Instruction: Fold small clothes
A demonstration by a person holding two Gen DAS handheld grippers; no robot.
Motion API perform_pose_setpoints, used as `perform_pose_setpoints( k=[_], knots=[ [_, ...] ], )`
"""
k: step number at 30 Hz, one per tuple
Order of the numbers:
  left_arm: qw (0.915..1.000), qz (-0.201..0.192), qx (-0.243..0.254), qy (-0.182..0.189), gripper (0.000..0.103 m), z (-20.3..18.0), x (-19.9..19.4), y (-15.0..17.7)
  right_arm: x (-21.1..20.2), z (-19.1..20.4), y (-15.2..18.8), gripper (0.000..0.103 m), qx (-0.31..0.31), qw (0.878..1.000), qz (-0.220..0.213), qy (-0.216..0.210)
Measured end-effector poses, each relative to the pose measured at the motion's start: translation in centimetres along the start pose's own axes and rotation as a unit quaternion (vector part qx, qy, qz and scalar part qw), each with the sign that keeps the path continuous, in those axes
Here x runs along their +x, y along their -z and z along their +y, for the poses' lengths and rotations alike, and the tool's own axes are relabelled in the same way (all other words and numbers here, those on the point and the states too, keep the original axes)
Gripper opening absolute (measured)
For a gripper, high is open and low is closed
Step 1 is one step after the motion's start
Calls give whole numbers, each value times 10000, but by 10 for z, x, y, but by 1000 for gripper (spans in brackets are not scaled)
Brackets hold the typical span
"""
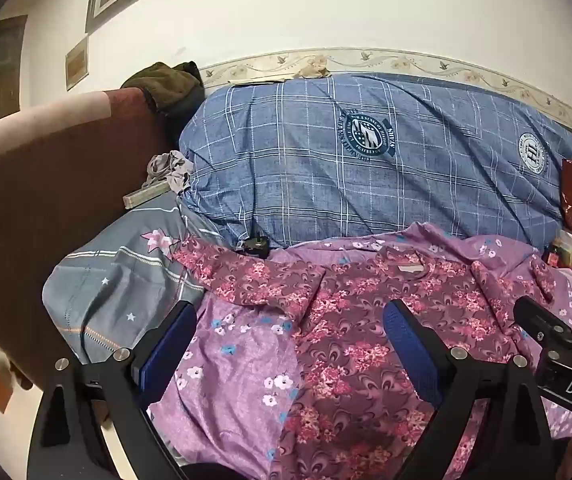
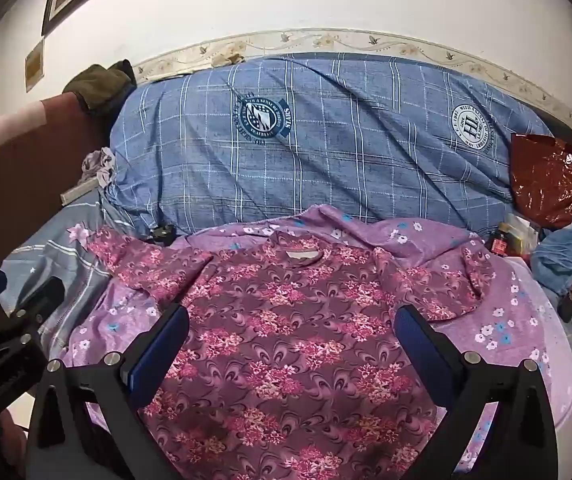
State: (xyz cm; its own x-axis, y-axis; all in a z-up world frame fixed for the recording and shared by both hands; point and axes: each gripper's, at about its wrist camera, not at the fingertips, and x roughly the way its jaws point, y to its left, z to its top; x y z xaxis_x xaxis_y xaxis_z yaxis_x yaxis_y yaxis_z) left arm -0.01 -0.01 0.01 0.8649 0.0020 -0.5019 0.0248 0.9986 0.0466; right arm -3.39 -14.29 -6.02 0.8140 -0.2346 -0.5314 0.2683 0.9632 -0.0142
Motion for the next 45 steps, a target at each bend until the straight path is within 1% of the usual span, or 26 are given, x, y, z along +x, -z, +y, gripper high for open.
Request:
perform_pose_setpoints(
  k=[3, 4, 5, 6, 13, 15, 17, 18, 22, 28, 45],
  knots=[
    [10000, 7, 6, -5, 95, 0, 0, 0, -5, 1, 1, 102, 80, 10000, -29, -18],
    [10000, 8, -2, 10, 95, 1, 0, -1, -8, -6, 6, 102, 186, 9998, -92, -18],
    [10000, -41, 31, -4, 95, 0, -1, 0, -8, -5, 6, 102, 176, 9998, -5, 37],
    [10000, -37, 43, 7, 95, 0, 0, 0, 0, -1, 2, 102, 135, 9996, 202, 119],
    [9999, -12, 99, 66, 95, 4, -4, -4, 6, -4, 8, 102, 152, 9990, 289, 293],
    [9998, 6, 161, 89, 95, 2, -4, -3, 8, -4, 9, 102, 166, 9988, 315, 349],
    [9997, 28, 229, 45, 95, -13, -9, 0, 9, -6, 9, 102, 177, 9983, 363, 424],
    [9997, 44, 242, 80, 95, -14, -9, 0, 9, -7, 9, 102, 190, 9981, 371, 444],
    [9993, 116, 334, 154, 95, -20, -6, 2, 6, -10, 7, 102, 197, 9981, 308, 488],
    [9989, 99, 396, 246, 95, -26, -10, 4, 1, -11, 6, 102, 158, 9983, 242, 512],
    [9984, 77, 452, 324, 95, -35, -16, 7, -4, -13, 6, 102, 193, 9979, 170, 595]
  ],
)
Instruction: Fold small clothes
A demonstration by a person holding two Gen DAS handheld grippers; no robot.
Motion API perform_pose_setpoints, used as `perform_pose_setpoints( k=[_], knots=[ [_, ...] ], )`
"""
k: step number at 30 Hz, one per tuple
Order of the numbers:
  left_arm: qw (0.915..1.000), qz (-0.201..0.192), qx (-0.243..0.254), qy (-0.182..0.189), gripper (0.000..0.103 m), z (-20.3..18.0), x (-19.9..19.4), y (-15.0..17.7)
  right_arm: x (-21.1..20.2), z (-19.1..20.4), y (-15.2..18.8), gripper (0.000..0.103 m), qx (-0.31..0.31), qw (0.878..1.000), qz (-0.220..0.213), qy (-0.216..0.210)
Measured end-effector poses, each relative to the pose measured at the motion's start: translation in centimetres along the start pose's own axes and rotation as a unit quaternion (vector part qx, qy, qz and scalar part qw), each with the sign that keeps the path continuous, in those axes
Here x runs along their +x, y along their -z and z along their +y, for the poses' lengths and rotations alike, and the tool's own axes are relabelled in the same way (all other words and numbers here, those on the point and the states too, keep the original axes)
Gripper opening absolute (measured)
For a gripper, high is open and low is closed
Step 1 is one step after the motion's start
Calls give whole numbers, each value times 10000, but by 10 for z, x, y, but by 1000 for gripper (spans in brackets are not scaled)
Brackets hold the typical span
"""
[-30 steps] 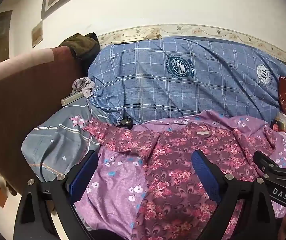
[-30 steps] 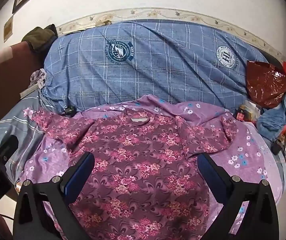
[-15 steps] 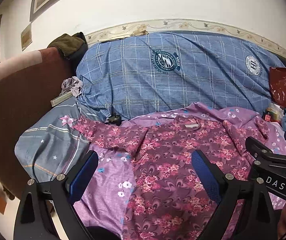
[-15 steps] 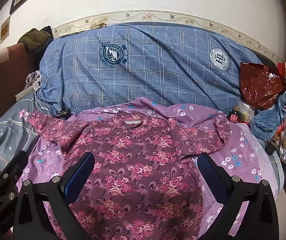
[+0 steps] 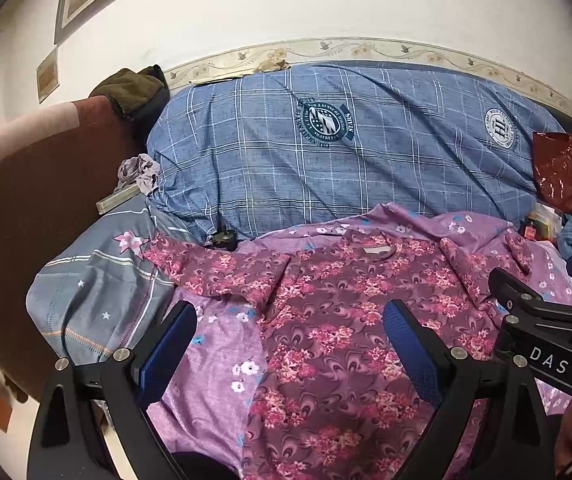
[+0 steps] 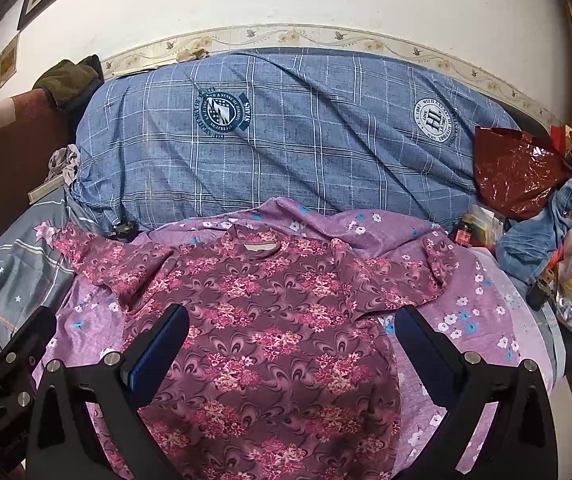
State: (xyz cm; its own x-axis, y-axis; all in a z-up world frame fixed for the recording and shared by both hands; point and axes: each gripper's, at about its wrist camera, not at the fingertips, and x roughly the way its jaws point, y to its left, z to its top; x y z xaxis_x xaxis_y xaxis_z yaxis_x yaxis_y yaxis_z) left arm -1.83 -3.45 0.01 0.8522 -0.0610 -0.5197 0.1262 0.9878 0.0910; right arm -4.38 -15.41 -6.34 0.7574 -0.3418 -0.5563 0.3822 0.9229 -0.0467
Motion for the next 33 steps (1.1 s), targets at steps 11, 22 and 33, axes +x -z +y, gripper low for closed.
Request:
perform_pose_setpoints(
  k=[11, 22, 33],
  knots=[
    [10000, 6, 0, 47, 95, 4, -1, -1, -1, -1, 2, 102, -3, 10000, -30, 19],
    [10000, 5, -24, -28, 95, 7, 1, -1, -2, 0, 5, 102, -27, 10000, -7, -34],
    [9993, 16, -212, -301, 95, 22, 5, -1, -1, 26, 6, 102, -240, 9984, 8, -511]
  ],
)
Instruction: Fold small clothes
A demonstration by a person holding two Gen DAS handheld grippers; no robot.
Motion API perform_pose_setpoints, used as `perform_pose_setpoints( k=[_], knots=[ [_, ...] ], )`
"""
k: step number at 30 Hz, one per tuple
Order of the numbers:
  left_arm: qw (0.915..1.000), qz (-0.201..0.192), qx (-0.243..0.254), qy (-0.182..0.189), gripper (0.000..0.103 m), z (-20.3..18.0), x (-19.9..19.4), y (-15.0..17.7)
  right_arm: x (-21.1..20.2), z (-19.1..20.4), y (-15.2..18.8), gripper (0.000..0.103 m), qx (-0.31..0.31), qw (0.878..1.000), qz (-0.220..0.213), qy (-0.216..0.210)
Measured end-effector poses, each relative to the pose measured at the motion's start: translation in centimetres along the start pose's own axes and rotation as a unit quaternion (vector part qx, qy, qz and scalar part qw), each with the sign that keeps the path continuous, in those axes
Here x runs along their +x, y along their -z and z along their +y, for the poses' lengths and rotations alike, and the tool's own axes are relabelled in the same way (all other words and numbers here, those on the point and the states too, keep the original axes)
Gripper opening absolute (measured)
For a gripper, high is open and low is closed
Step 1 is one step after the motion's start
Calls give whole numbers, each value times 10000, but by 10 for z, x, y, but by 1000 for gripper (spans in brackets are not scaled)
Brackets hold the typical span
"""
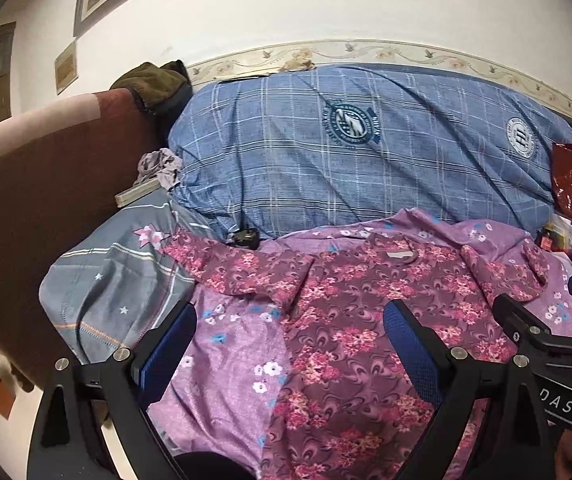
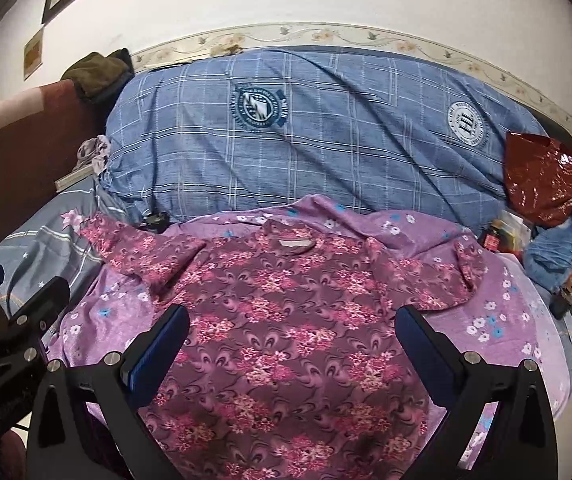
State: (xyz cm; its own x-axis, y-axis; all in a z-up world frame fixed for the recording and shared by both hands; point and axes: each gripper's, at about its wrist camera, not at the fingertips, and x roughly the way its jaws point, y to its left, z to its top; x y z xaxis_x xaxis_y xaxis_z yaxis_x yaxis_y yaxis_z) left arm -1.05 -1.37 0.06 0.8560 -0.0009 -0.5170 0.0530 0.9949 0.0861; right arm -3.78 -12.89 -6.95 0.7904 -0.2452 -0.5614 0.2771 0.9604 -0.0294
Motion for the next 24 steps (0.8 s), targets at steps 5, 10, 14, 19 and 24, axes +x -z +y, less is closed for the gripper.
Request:
perform_pose_setpoints(
  k=[5, 10, 14, 19, 24],
  knots=[
    [9999, -5, -81, -87, 95, 8, 1, 1, 1, 8, 0, 102, -71, 10000, -22, -39],
    [9999, -22, -118, -110, 95, 12, 0, 2, 3, 13, -1, 102, -128, 9999, -13, -79],
    [9999, -42, -89, -88, 95, 12, -1, 3, 4, 14, -1, 102, -155, 9999, -21, -48],
    [10000, -43, -39, -56, 95, 10, 0, 3, 4, 9, 0, 102, -97, 10000, -16, 9],
    [10000, -38, -27, -59, 95, 9, 0, 3, 6, 5, 0, 102, -65, 10000, -1, 25]
  ],
)
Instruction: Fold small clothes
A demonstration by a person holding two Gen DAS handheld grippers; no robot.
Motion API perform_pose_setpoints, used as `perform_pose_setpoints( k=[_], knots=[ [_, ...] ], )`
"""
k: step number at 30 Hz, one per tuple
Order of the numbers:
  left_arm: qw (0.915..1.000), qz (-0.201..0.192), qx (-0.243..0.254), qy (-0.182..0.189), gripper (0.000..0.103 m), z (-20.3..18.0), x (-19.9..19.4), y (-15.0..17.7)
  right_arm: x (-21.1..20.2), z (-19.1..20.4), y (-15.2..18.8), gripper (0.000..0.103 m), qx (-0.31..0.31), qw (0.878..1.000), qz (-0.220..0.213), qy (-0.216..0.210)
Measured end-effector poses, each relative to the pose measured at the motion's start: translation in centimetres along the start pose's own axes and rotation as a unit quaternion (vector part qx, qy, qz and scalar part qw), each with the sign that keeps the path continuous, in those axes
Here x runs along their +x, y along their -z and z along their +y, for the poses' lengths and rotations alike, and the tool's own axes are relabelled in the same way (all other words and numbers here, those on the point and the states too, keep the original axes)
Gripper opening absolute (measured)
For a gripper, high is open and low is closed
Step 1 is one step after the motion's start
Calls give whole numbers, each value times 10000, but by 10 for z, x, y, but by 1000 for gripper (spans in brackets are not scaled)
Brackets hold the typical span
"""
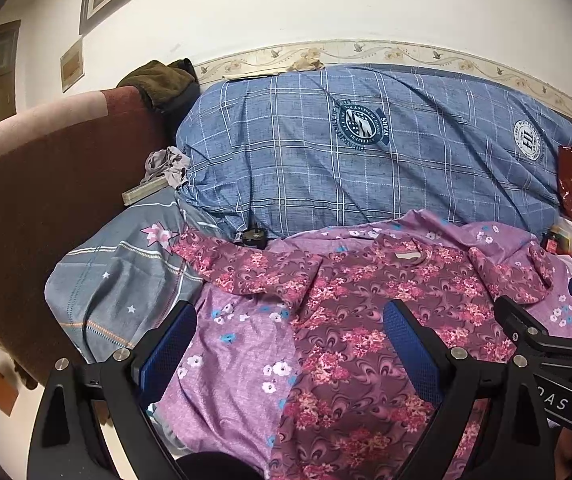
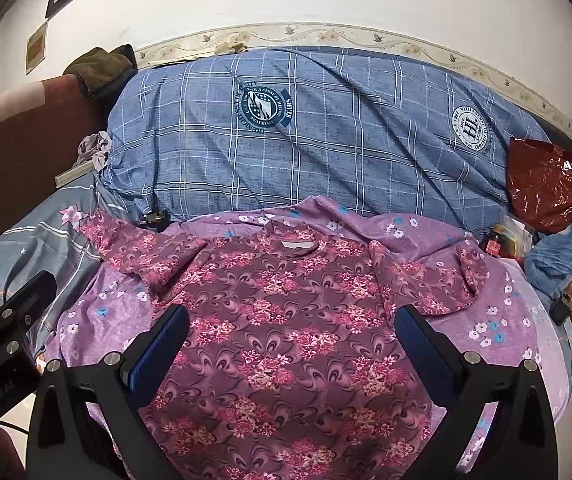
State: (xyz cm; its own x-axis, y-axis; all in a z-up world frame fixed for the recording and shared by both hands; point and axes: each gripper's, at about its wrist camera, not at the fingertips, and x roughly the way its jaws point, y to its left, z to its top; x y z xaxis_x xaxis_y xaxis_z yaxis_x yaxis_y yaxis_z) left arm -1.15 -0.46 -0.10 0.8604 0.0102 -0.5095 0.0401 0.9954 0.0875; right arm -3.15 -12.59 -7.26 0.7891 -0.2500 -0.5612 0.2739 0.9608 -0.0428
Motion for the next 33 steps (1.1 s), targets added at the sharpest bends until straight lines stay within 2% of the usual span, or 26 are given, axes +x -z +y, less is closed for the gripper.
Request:
perform_pose_setpoints(
  k=[6, 11, 14, 17, 20, 24, 26, 27, 33],
  knots=[
    [10000, 71, 26, 37, 95, -2, 7, -2, 5, -6, 2, 102, 39, 10000, 37, 29],
    [9987, 474, -141, 79, 95, 7, 45, -4, 25, -36, 7, 102, 316, 9991, 226, -139],
    [9964, 812, -221, -53, 95, 12, 81, -9, 48, -77, 13, 102, 845, 9949, 480, -258],
    [9929, 1153, -265, -145, 94, 7, 123, -14, 80, -139, 23, 102, 1656, 9829, 769, -235],
    [9912, 1295, -261, -90, 94, -12, 162, -27, 102, -190, 33, 101, 2200, 9717, 837, -216],
    [9920, 1250, -142, 72, 94, -46, 211, -34, 129, -269, 48, 98, 3213, 9438, 773, -26],
    [9920, 1249, -88, 151, 94, -62, 240, -34, 142, -295, 51, 96, 3436, 9361, 738, 132],
    [9917, 1269, -86, 193, 94, -68, 255, -34, 153, -313, 51, 95, 3498, 9327, 799, 357],
    [9909, 1311, -212, 207, 94, -84, 334, -29, 225, -365, 38, 93, 3401, 9266, 1269, 983]
  ],
)
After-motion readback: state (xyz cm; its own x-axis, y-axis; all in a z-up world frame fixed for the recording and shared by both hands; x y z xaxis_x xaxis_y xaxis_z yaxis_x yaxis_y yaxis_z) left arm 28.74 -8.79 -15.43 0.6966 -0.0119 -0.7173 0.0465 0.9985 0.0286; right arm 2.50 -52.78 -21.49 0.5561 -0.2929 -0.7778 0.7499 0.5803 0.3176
